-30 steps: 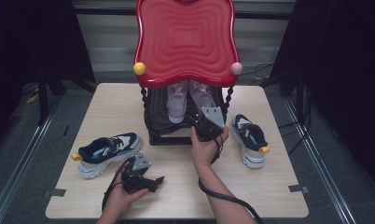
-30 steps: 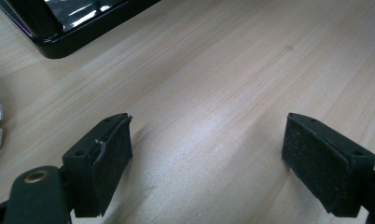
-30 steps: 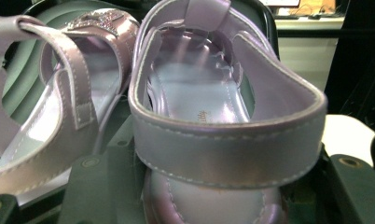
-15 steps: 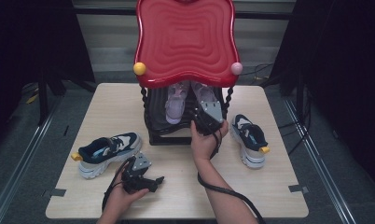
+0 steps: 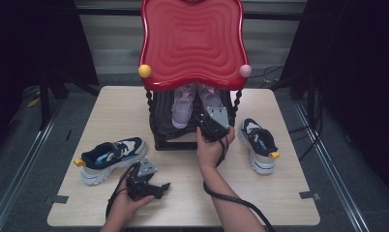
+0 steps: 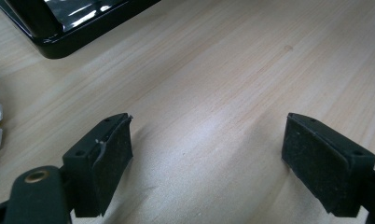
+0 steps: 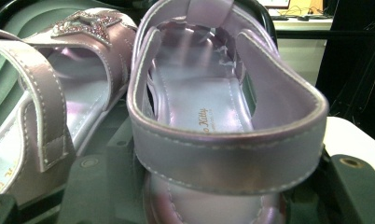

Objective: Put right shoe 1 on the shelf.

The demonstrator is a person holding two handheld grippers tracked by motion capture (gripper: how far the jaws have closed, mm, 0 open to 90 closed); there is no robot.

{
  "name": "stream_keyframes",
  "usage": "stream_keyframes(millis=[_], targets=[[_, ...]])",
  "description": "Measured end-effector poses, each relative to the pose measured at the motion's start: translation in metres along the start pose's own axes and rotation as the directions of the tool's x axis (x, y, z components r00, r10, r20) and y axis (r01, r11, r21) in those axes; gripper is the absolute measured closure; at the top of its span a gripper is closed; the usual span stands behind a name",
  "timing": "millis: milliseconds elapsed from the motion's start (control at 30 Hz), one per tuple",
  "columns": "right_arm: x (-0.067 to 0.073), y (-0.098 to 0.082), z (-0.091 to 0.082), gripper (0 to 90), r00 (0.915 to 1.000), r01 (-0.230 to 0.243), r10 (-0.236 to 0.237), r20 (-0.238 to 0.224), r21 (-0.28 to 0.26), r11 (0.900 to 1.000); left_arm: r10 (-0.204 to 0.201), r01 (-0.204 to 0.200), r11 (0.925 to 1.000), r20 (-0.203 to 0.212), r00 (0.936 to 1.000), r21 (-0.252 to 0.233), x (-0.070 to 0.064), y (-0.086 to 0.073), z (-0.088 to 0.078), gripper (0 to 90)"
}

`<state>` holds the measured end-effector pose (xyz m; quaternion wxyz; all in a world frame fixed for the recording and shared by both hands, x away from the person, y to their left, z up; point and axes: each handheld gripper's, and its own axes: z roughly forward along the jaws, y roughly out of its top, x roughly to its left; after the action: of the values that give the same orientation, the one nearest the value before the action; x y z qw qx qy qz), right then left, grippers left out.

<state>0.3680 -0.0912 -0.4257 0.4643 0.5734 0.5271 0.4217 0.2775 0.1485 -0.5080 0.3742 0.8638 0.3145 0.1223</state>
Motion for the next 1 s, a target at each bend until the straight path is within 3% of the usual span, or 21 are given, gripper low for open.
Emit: stream_keyframes(millis=[367,700,1000], targets=[[-0.006,-0.006,0.001,33.4,0.9975,0.011,-0.007,-0.071,0.047,0.999,-0.001,0.001,1.0,0.0,1.0,0.0,0.0,0.0,0.0,15.6],[-0.018,-0.013,0.0,21.9,0.9814,0.065,-0.044,-0.187,0.107,0.992,0.0,0.0,1.0,0.001,1.0,0.0,0.0,0.0,0.0,15.6],[-0.027,-0.014,-0.009,21.8,0.9729,0.084,-0.058,-0.224,0.108,0.991,0.0,0.0,1.0,0.0,1.0,-0.001,0.0,0.0,0.0,15.6]])
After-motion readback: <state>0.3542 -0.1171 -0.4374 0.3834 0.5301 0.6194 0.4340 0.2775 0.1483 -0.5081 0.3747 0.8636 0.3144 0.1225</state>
